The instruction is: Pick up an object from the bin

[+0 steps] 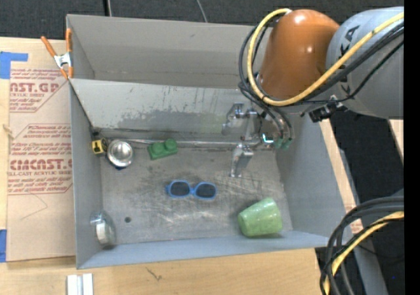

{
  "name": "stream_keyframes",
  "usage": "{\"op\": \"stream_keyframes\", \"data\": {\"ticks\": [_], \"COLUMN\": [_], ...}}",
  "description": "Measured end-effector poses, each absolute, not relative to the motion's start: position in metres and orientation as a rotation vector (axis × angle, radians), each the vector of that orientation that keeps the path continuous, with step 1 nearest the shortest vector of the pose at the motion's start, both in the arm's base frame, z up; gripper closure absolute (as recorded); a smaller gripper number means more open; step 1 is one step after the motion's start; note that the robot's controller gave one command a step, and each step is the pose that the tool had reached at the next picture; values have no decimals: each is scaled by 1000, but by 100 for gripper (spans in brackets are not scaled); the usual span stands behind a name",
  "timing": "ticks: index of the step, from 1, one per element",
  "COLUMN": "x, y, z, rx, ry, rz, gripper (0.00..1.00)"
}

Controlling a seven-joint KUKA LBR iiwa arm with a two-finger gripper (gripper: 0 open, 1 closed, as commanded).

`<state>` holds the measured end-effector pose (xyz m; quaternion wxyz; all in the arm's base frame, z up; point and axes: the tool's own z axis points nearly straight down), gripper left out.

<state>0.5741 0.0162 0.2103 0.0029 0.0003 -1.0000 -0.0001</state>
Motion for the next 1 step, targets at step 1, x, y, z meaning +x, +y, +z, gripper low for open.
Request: {"op": "stream_keyframes", "data": {"ticks": [1], "x": [526], "y": [78], "z": [71], "rx": [47], "ry": [-3152], "rz": [-2], "gripper": [0]}}
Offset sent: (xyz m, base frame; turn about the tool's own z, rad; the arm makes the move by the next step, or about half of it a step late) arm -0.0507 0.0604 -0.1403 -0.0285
